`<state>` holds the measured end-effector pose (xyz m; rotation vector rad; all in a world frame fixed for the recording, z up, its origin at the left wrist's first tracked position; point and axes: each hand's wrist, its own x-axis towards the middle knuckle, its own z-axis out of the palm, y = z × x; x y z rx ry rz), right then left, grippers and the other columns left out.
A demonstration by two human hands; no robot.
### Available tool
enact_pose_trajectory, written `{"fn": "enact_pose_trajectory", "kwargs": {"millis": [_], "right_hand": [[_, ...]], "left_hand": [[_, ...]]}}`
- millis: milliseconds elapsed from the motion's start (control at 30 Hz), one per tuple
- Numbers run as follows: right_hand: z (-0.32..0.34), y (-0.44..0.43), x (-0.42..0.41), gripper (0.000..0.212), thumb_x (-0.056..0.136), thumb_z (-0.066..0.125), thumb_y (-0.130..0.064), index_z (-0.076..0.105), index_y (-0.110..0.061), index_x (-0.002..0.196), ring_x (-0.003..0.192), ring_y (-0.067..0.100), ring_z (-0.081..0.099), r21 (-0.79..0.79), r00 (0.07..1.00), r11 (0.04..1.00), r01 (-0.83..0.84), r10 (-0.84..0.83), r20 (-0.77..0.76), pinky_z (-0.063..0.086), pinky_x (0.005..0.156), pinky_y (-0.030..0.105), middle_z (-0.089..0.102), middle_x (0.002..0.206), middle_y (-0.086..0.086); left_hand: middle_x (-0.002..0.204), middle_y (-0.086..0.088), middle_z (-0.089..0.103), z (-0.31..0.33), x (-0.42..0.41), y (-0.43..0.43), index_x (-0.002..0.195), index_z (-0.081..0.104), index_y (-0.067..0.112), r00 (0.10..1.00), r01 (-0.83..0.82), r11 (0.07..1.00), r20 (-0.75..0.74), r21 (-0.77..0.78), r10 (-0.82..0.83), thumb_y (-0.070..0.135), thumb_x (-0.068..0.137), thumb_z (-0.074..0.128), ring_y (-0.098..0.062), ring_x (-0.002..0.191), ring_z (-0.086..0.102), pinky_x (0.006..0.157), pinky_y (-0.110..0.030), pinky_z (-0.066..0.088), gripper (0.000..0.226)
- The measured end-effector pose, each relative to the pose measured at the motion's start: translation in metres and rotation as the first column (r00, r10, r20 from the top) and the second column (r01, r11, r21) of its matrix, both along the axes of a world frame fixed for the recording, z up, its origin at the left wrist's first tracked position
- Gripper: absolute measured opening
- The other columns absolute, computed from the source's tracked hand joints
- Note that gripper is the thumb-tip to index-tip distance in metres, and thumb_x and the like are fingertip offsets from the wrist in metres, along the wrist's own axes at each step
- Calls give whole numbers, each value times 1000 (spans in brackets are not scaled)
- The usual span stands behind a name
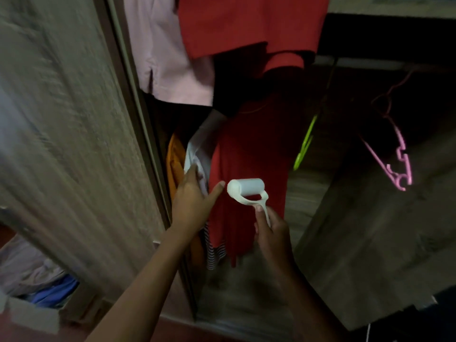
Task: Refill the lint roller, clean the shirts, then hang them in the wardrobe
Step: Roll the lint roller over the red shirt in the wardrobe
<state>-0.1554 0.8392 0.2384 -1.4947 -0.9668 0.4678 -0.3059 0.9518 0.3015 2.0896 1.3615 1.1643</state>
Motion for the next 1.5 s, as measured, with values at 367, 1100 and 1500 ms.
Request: {"fn": "enact_pose_trajectory", "kwargs": {"millis": [367, 1100, 1500], "right_hand": [[31, 64, 21, 35, 97, 44, -52, 57, -23, 81, 56, 20, 53, 87, 996, 992, -87, 88, -3, 49, 57, 51, 51, 61, -7], [-94, 13, 12, 39, 97, 49, -56, 54, -25, 74, 58, 2, 45, -102, 853, 846, -523, 520, -55, 41, 58, 29, 47, 61, -13], [54, 70, 54, 29, 105, 44, -39, 63, -21, 93, 49, 17, 38, 195, 885, 890, -412, 442, -149, 31, 40, 24, 42, 62, 6]], "left_hand": [[91, 3, 76, -27, 6, -10, 105, 73, 23, 982, 73, 969, 187, -235, -29, 33, 100, 59, -15, 83, 72, 78, -45, 59, 18], [86, -5, 76, 15, -15, -66, 97, 72, 19, 940, -29, 973, 325, -227, 104, 29, 103, 53, -13, 76, 69, 71, -38, 56, 23], [66, 9, 69, 16, 2, -66, 75, 64, 16, 957, -96, 972, 248, -216, 150, 26, 102, 54, -2, 59, 62, 57, -22, 49, 31]]}}
